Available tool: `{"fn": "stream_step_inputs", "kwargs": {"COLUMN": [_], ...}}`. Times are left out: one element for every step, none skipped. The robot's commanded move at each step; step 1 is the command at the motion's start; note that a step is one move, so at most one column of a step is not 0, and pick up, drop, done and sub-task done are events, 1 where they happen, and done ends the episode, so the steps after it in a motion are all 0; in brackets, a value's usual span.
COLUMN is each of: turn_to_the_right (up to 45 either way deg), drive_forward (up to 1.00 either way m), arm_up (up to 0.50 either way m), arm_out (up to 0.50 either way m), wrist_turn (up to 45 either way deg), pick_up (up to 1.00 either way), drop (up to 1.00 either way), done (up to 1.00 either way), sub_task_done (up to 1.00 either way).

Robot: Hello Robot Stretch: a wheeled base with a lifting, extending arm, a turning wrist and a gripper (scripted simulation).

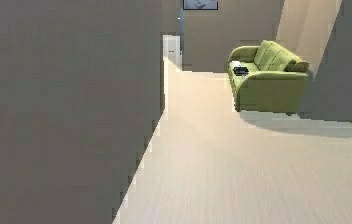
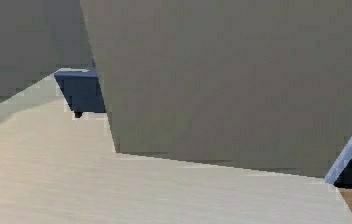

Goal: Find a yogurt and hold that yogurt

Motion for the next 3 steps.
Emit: {"fn": "stream_step_inputs", "kwargs": {"turn_to_the_right": [3.0,0.0,0.0], "drive_forward": [0.00,1.00,1.00], "arm_up": [0.00,0.00,0.00], "arm_out": [0.00,0.00,0.00], "wrist_turn": [0.0,0.0,0.0], "pick_up": [0.00,0.00,0.00], "drop": [0.00,0.00,0.00], "done": [0.00,0.00,0.00], "sub_task_done": [0.00,0.00,0.00]}}
